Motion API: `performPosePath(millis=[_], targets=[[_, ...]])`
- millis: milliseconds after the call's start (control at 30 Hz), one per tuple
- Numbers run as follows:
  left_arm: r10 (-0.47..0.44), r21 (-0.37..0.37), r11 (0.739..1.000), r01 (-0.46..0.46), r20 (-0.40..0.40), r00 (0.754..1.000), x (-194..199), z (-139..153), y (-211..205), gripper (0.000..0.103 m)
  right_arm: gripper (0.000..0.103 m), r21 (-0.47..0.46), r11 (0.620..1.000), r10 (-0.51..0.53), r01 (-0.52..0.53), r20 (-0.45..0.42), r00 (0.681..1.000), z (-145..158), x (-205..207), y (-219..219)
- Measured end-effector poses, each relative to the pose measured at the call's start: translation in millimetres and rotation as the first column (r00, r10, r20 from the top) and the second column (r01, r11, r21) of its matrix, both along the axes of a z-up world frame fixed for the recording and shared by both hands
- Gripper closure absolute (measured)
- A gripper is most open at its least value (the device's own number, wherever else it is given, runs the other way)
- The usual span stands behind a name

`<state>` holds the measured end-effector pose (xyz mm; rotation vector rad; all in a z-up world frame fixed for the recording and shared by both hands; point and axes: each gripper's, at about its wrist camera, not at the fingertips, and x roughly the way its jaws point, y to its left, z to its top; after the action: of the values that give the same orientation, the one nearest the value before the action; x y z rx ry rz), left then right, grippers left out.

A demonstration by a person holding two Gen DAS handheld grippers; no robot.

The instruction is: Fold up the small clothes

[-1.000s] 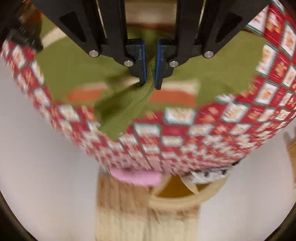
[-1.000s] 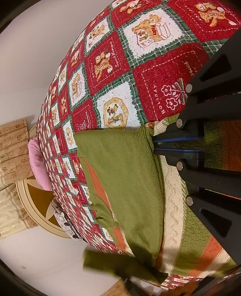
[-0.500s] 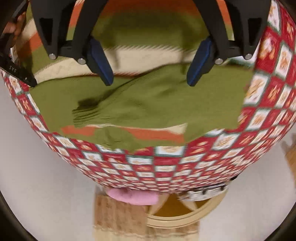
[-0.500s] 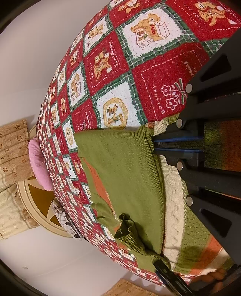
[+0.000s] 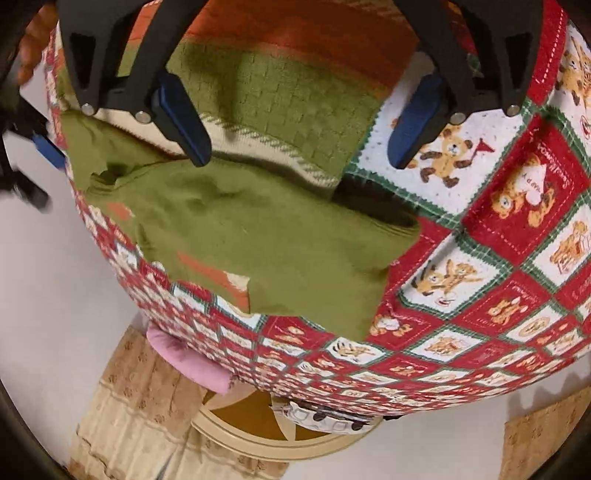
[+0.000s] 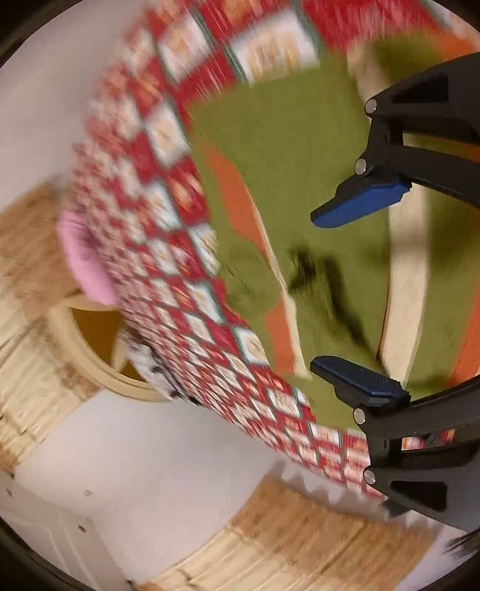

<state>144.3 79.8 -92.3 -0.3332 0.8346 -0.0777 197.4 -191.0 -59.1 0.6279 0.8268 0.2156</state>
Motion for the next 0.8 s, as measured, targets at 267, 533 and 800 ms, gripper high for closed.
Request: performPosePath(millis=[267,533,800], targets=[[-0.001,-0.031,1.0,0.001,0.009,1.0,-3,-1,15,0.001,0.082,-0.039,0.997,0.063,-0.073,-0.217,0.974,-41,65,43],[-0.002,-0.034,0.999,0.002,0.008,1.0,-2,-2,14,0.001,0.097,-0.233,0.97,0.105,-0.063,0.171,0.98,67,32,37],[-0.003,-0.031,1.0,0.003,0.008,1.0,-1,-2,15,0.001,0.097,-0.546,0.838,0.105,0.0,0.161,0.981,53,1,-1]])
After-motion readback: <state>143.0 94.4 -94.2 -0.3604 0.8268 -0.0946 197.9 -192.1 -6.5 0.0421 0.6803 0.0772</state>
